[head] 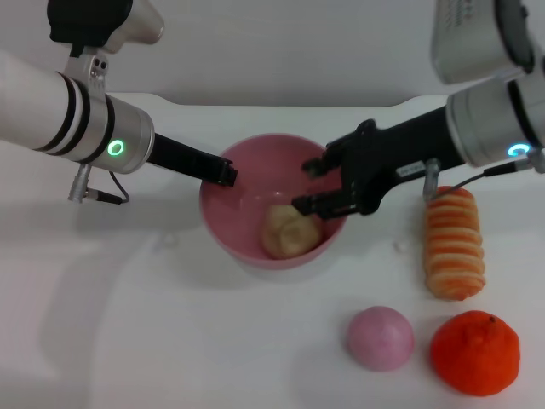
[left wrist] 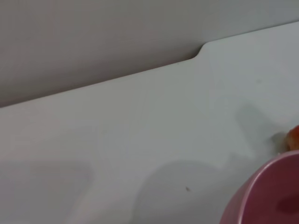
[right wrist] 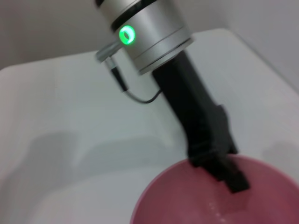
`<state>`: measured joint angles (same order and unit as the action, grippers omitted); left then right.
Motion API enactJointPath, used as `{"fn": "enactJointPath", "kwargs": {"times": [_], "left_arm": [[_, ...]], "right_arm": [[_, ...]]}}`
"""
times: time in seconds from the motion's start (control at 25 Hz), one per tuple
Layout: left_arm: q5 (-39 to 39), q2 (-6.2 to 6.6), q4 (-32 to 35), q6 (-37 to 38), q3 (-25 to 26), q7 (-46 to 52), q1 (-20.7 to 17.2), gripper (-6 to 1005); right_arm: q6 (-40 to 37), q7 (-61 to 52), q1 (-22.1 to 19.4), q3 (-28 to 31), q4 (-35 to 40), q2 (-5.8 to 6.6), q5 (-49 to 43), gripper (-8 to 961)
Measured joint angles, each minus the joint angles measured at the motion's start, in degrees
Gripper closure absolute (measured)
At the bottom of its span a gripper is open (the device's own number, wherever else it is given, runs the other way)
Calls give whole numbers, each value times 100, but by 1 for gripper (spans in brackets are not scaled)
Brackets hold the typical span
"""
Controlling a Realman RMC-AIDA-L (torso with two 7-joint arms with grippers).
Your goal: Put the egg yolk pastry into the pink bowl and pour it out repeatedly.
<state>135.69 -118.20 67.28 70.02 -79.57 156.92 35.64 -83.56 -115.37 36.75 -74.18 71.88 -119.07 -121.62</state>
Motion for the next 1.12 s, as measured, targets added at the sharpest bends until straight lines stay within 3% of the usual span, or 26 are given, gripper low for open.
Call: {"fn": "enactJointPath", "kwargs": {"times": [0.24,0.44,0.48,0.52,0.56,0.6,0.64,0.68,0.76,0.84,0.96,1.08,1.12], "left_arm": [[-5,-1,23,-209,-54,-90,-45,999],[-25,-6,433,-1065,-532,-383,-424,1000],[-23,-2,644,-1537,-839,-453,-628,1000],[59,12,1089,-2575,-1563,-681,-1107,1000],[59,12,1089,-2575,-1563,-681,-1107,1000],[219,18,1376,-3584,-2215,-1037,-1540,999],[292,17,1419,-3904,-2381,-1178,-1646,999],[532,13,1472,-4896,-2929,-1564,-1956,999],[719,6,1415,-5546,-3275,-1813,-2129,999],[1190,-11,990,-7259,-4070,-2389,-2387,999],[1404,-33,441,-8394,-4534,-2876,-2422,1000],[1436,-76,-543,-9933,-5104,-3930,-2224,1000],[1436,-76,-543,-9933,-5104,-3930,-2224,1000]], "right_arm": [[224,-8,-170,629,63,-2,102,377],[870,8,-525,1399,-167,6,491,377],[962,17,-581,1561,-254,13,520,377],[1036,21,-635,1738,-350,25,531,377],[1097,25,-681,1913,-446,30,533,377],[1148,32,-730,2071,-534,37,535,377],[1190,42,-776,2201,-614,40,537,376],[1217,63,-817,2298,-661,42,541,376],[1250,124,-903,2485,-743,45,547,376],[1263,178,-986,2641,-797,47,551,376],[1268,206,-1040,2721,-852,47,554,376],[1271,243,-1073,2736,-888,49,559,376],[1270,250,-1079,2736,-893,49,560,376]]}}
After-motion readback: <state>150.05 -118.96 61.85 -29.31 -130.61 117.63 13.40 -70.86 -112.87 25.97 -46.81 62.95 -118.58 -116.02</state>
